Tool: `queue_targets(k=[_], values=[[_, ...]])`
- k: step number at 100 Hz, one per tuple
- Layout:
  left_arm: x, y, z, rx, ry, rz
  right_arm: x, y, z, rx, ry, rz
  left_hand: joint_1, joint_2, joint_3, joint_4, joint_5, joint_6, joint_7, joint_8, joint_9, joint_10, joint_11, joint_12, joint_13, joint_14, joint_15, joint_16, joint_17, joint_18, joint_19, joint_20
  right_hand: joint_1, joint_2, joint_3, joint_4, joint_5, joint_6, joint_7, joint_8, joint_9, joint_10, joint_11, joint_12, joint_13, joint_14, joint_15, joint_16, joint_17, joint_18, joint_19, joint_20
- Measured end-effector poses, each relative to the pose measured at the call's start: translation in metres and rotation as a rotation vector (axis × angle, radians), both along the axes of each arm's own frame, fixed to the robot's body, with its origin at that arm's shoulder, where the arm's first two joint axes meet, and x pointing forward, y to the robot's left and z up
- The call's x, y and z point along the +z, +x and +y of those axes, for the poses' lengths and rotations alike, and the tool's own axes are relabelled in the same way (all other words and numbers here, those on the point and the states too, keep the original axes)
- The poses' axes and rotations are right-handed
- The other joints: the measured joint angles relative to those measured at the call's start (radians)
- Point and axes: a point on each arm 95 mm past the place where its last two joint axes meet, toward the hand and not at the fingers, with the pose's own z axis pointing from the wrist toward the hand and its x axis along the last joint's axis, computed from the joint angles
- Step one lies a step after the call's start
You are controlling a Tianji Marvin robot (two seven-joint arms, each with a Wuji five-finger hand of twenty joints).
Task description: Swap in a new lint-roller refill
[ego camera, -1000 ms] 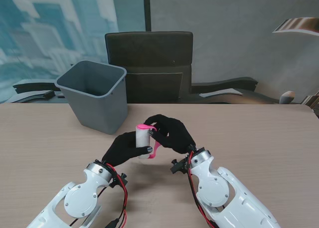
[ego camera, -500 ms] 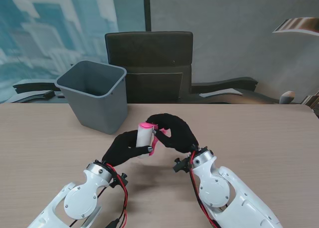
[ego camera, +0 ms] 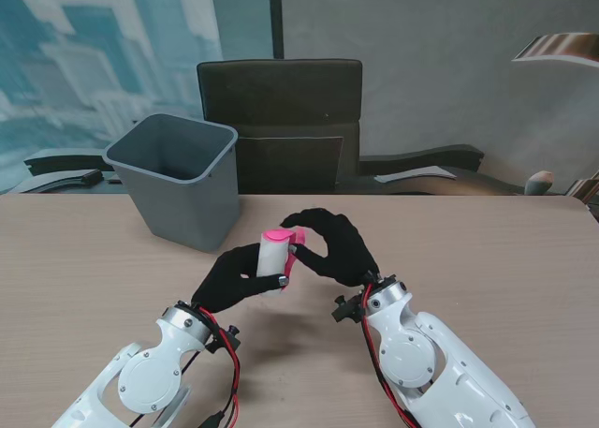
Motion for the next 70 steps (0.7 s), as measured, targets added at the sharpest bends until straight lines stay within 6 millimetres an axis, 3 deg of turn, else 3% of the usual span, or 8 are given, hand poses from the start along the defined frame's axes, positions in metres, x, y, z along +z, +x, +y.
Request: queue_targets(k=[39, 64, 70], values=[[0.000, -0.003, -0.002, -0.035, -0.001, 0.000, -0.003, 0.010, -0.002, -0.006, 0.003, -0.028, 0.000, 0.000, 0.000, 0.000, 0.000, -0.002, 0.000, 0.000, 0.000, -0.001, 0.000, 0.000, 0.000, -0.001, 0.004, 0.002, 0.000, 0.000, 0.007, -0.006, -0.033, 0.000, -0.024, 0.010, -0.011, -0.013, -0.002, 0.012, -0.052, -0.025, -0.012, -0.017, -0.037, -0.010, -0.064, -0.051, -0.060, -0.048, -0.080, -0.105], [-0.001, -0.004, -0.004, -0.057, -0.006, 0.007, -0.004, 0.015, 0.001, 0.039, 0.030, -0.022, 0.000, 0.000, 0.000, 0.000, 0.000, -0.004, 0.012, 0.010, 0.000, -0.001, -0.006, 0.000, 0.000, -0.002, 0.009, 0.010, 0.000, 0.000, 0.009, -0.006, -0.038, 0.010, -0.044, 0.023, -0.027, -0.039, -0.021, 0.012, -0.062, -0.026, -0.031, -0.040, -0.051, -0.008, -0.109, -0.080, -0.076, -0.047, -0.097, -0.151], [-0.001, -0.004, -0.004, -0.059, -0.007, 0.009, -0.005, 0.015, 0.003, 0.049, 0.039, -0.016, 0.000, 0.000, 0.000, 0.000, -0.001, -0.004, 0.016, 0.011, 0.000, -0.001, -0.006, 0.000, 0.000, -0.002, 0.009, 0.010, 0.000, 0.000, 0.009, -0.006, -0.038, 0.011, -0.044, 0.061, -0.026, -0.039, -0.009, 0.012, -0.059, -0.026, -0.032, -0.042, -0.033, -0.001, -0.114, -0.089, -0.075, -0.033, -0.104, -0.162]])
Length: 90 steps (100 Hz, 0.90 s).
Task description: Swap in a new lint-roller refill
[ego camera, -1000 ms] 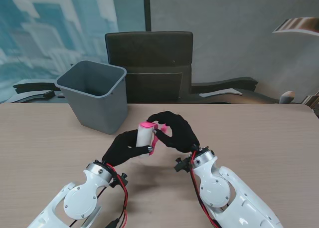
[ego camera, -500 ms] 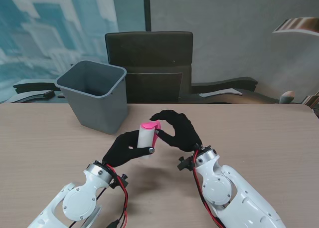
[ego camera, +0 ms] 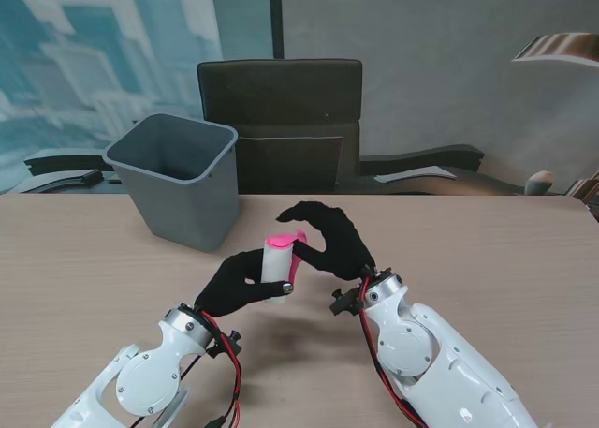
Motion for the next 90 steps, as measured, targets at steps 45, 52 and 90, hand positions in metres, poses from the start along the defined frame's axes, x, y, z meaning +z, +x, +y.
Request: queue_targets(k=[45, 52, 90], values=[[0.001, -0.001, -0.002, -0.007, -0.008, 0.002, -0.005, 0.000, 0.012, 0.077, 0.110, 0.057, 0.000, 0.000, 0.000, 0.000, 0.000, -0.003, 0.009, 0.002, 0.000, -0.001, -0.008, 0.000, 0.000, -0.001, 0.001, 0.001, 0.000, 0.000, 0.000, 0.000, -0.118, 0.051, 0.195, 0.298, 0.029, -0.008, 0.015, 0.000, 0.285, 0.016, 0.008, 0.002, 0.318, 0.027, 0.049, 0.002, 0.071, 0.049, -0.042, -0.038], [0.001, -0.001, -0.002, -0.007, -0.009, 0.000, -0.006, 0.000, 0.013, 0.078, 0.131, 0.080, 0.000, 0.000, 0.000, 0.000, -0.001, -0.003, 0.009, 0.002, 0.000, -0.001, -0.008, 0.000, 0.000, -0.001, 0.001, 0.001, 0.000, 0.000, 0.000, 0.000, -0.130, 0.074, 0.194, 0.298, 0.059, 0.006, 0.022, 0.000, 0.359, 0.021, 0.027, 0.002, 0.418, 0.025, 0.094, 0.029, 0.130, 0.092, -0.017, -0.038], [0.001, -0.002, -0.001, 0.000, -0.004, -0.004, -0.007, -0.004, 0.017, 0.071, 0.154, 0.140, -0.002, 0.001, 0.000, 0.000, -0.001, 0.006, 0.010, 0.022, 0.006, -0.004, 0.024, 0.022, 0.009, -0.001, 0.006, 0.003, 0.007, 0.000, 0.002, 0.000, -0.168, 0.040, 0.330, 0.273, 0.236, 0.102, 0.316, -0.164, 0.768, 0.043, 0.218, 0.096, 0.723, 0.022, 0.670, 0.203, 0.684, 0.241, 0.401, 0.041]])
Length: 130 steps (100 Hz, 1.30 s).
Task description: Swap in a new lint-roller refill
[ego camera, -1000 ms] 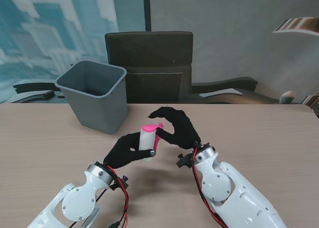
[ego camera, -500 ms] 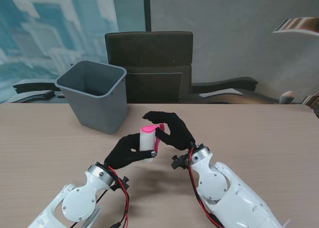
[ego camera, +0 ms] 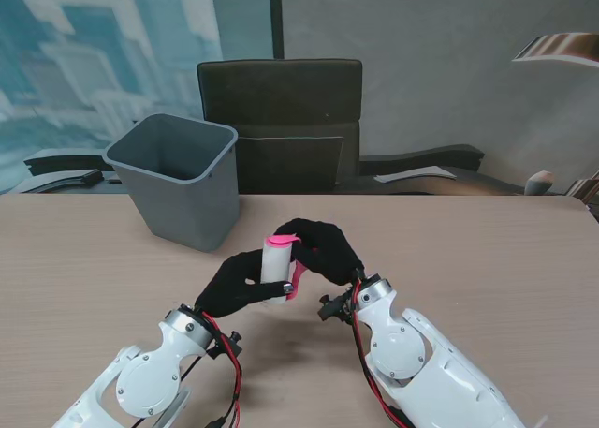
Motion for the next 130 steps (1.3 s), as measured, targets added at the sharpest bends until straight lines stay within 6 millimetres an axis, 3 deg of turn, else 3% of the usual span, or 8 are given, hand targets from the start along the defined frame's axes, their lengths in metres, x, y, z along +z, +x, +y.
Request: queue_targets(k=[17, 39, 69, 78, 94, 100, 108, 130], values=[[0.000, 0.000, -0.001, 0.008, 0.031, -0.027, 0.001, -0.003, 0.002, 0.006, 0.025, 0.028, -0.001, 0.001, 0.000, 0.000, -0.014, 0.002, 0.015, 0.049, 0.000, 0.000, 0.000, 0.003, 0.001, -0.002, 0.022, 0.023, 0.001, 0.000, 0.011, 0.000, 0.000, 0.002, 0.002, -0.034, 0.184, 0.066, 0.124, -0.039, 0.163, -0.033, 0.144, 0.070, 0.035, -0.006, 0.322, 0.131, 0.286, 0.012, 0.208, -0.034], [0.000, 0.000, -0.003, 0.037, 0.098, -0.111, 0.000, -0.006, 0.003, 0.034, 0.063, 0.072, -0.032, 0.002, -0.006, 0.000, -0.015, 0.008, 0.103, 0.118, 0.000, 0.000, 0.090, 0.077, 0.001, -0.002, 0.072, 0.065, 0.002, 0.000, 0.029, 0.000, 0.014, 0.100, -0.042, -0.034, 0.228, 0.128, 0.010, 0.074, 0.161, -0.033, 0.284, 0.134, 0.046, 0.001, 0.353, 0.273, 0.323, 0.022, 0.300, 0.001], [-0.003, 0.001, -0.004, 0.025, 0.151, -0.205, 0.000, -0.008, -0.001, 0.058, 0.066, 0.089, -0.054, 0.002, -0.006, 0.000, -0.013, 0.003, 0.167, 0.132, -0.003, -0.004, 0.129, 0.100, 0.001, -0.002, 0.086, 0.078, 0.001, 0.000, 0.038, 0.000, 0.083, 0.213, -0.268, -0.175, 0.229, 0.126, -0.024, 0.124, 0.157, -0.033, 0.342, 0.188, 0.059, 0.002, 0.390, 0.370, 0.343, 0.029, 0.346, 0.054], [-0.004, 0.001, -0.005, 0.025, 0.156, -0.205, 0.003, -0.008, -0.004, 0.063, 0.021, 0.065, -0.055, 0.002, -0.006, 0.000, -0.012, -0.004, 0.165, 0.127, -0.004, -0.007, 0.125, 0.100, 0.001, -0.002, 0.086, 0.078, 0.000, 0.000, 0.038, 0.000, 0.098, 0.061, -0.200, -0.178, 0.229, 0.113, -0.032, 0.124, 0.148, -0.056, 0.355, 0.219, 0.061, -0.008, 0.390, 0.390, 0.350, 0.013, 0.347, 0.071], [0.000, 0.002, -0.002, 0.028, 0.225, -0.200, 0.007, -0.008, -0.009, 0.000, -0.119, -0.077, -0.056, -0.002, -0.007, -0.032, -0.008, -0.089, 0.060, 0.018, 0.002, -0.034, 0.028, 0.026, 0.018, -0.013, 0.059, 0.046, 0.014, 0.000, 0.038, 0.000, 0.150, -0.295, -0.016, -0.334, 0.345, -0.019, 0.229, 0.001, 0.147, -0.122, 0.358, 0.281, 0.067, -0.065, 0.390, 0.418, 0.364, -0.064, 0.349, 0.084], [0.007, 0.005, 0.001, 0.048, 0.229, -0.206, 0.004, -0.008, -0.012, -0.005, -0.118, -0.070, -0.056, -0.009, -0.007, -0.042, -0.008, -0.101, 0.054, -0.001, 0.023, -0.039, 0.028, 0.017, 0.030, -0.013, 0.058, 0.045, 0.020, 0.000, 0.038, 0.000, 0.138, -0.318, -0.016, -0.354, 0.378, -0.043, 0.255, 0.020, 0.127, -0.133, 0.367, 0.305, 0.067, -0.082, 0.390, 0.434, 0.367, -0.084, 0.354, 0.087], [0.012, 0.008, 0.006, 0.072, 0.242, -0.221, 0.002, -0.006, -0.019, -0.020, -0.134, -0.076, -0.042, -0.009, -0.007, -0.045, -0.007, -0.081, 0.050, -0.002, 0.023, -0.023, 0.042, 0.016, 0.036, -0.012, 0.058, 0.045, 0.026, 0.000, 0.038, 0.000, 0.058, -0.320, -0.127, -0.407, 0.428, -0.071, 0.232, 0.170, 0.174, -0.178, 0.610, 0.369, 0.090, -0.139, 0.607, 0.559, 0.395, -0.146, 0.440, 0.139], [0.024, 0.017, 0.022, 0.074, 0.321, -0.293, -0.002, -0.002, -0.031, -0.054, -0.143, -0.054, -0.041, -0.009, -0.007, -0.045, -0.007, -0.079, 0.050, -0.002, 0.023, -0.021, 0.043, 0.016, 0.040, -0.012, 0.055, 0.044, 0.027, 0.000, 0.038, 0.000, -0.022, -0.211, -0.290, -0.422, 0.435, -0.078, 0.203, 0.239, 0.174, -0.182, 0.635, 0.379, 0.092, -0.142, 0.645, 0.595, 0.398, -0.149, 0.449, 0.147]])
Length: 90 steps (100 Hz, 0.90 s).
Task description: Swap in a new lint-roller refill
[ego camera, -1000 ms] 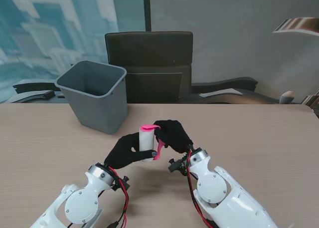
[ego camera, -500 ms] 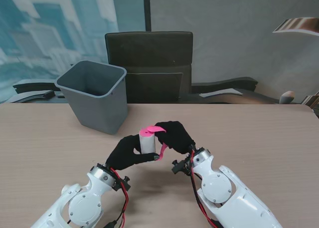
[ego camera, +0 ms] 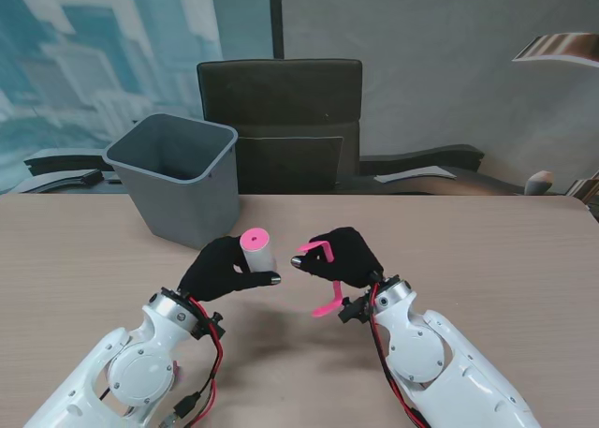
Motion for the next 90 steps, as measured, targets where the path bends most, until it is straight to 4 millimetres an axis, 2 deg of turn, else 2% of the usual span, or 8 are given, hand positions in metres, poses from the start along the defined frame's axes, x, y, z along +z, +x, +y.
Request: queue_targets(k=[8, 19, 32, 56, 90], values=[[0.010, 0.005, 0.007, 0.012, 0.005, -0.032, -0.002, 0.001, -0.002, -0.006, 0.009, 0.012, 0.000, 0.000, 0.000, 0.000, 0.000, 0.000, 0.000, 0.000, 0.000, 0.000, 0.000, 0.000, 0.000, 0.000, 0.000, 0.000, 0.000, 0.000, 0.000, 0.000, 0.000, 0.049, -0.041, 0.000, 0.000, 0.000, -0.008, 0.000, 0.000, 0.000, 0.002, 0.000, 0.000, 0.000, 0.001, 0.000, 0.000, 0.000, 0.000, 0.003], [0.028, 0.015, 0.019, 0.025, 0.009, -0.061, -0.004, 0.001, -0.003, -0.005, 0.011, 0.023, 0.000, 0.000, 0.000, 0.000, 0.000, 0.000, 0.000, 0.000, 0.000, 0.000, 0.000, 0.000, 0.000, 0.000, 0.000, 0.000, 0.000, 0.000, 0.000, 0.000, 0.000, 0.064, -0.080, 0.000, 0.000, 0.000, -0.018, 0.000, 0.000, 0.000, 0.007, 0.000, 0.000, 0.000, 0.006, 0.000, 0.000, 0.000, 0.001, 0.003], [0.051, 0.032, 0.029, 0.015, -0.008, -0.075, -0.006, 0.001, -0.003, 0.001, 0.012, 0.038, 0.000, 0.000, 0.000, 0.000, -0.001, 0.000, 0.000, 0.000, 0.000, 0.000, 0.000, 0.000, 0.000, 0.000, 0.000, -0.001, 0.000, 0.000, 0.000, -0.004, 0.000, 0.062, -0.080, 0.000, 0.000, 0.000, -0.028, 0.000, 0.000, 0.000, 0.007, 0.000, 0.000, 0.000, 0.007, 0.000, 0.000, 0.000, 0.001, 0.003], [0.093, 0.071, 0.050, 0.056, 0.019, -0.100, -0.010, 0.001, -0.002, 0.018, 0.008, 0.065, 0.002, 0.002, -0.010, 0.000, -0.001, -0.002, 0.000, 0.000, 0.000, 0.000, 0.000, 0.000, 0.000, 0.000, 0.000, -0.007, 0.000, 0.000, 0.000, -0.005, 0.000, 0.078, -0.091, 0.000, 0.000, 0.000, -0.042, 0.000, 0.000, 0.000, 0.007, 0.000, 0.000, 0.000, 0.007, 0.000, 0.000, 0.000, 0.001, 0.003], [0.128, 0.131, 0.087, 0.123, 0.165, -0.104, -0.012, 0.002, 0.001, 0.042, 0.004, 0.090, 0.012, 0.010, -0.035, 0.003, -0.017, -0.024, -0.004, 0.001, -0.022, -0.005, 0.001, -0.014, -0.015, -0.008, -0.020, -0.010, -0.030, -0.012, -0.001, -0.013, 0.001, 0.088, -0.104, 0.000, 0.000, 0.007, -0.050, 0.000, 0.000, 0.000, 0.007, 0.000, 0.000, 0.000, 0.007, 0.000, 0.000, 0.000, 0.001, 0.003]])
